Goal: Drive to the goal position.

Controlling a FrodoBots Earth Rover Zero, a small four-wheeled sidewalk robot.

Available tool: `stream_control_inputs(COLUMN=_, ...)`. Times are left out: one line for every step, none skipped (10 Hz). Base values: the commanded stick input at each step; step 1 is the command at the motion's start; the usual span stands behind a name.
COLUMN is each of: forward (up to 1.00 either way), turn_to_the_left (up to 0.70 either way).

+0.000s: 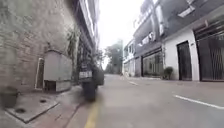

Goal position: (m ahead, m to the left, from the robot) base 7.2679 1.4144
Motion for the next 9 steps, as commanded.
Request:
stream_control_inputs(forward=0.50, turn_to_the_left=-0.50)
stream_control_inputs(forward=0.50, turn_to_the_left=-0.50)
stream_control_inputs(forward=0.50, turn_to_the_left=-0.50)
stream_control_inputs(forward=0.50, turn_to_the_left=-0.50)
stream_control_inputs(forward=0.50, turn_to_the_left=-0.50)
stream_control_inputs(forward=0.50, turn_to_the_left=-0.42)
stream_control_inputs(forward=0.50, turn_to_the_left=-0.02)
stream_control_inputs(forward=0.50, turn_to_the_left=0.00)
stream_control_inputs(forward=0.50, turn_to_the_left=0.00)
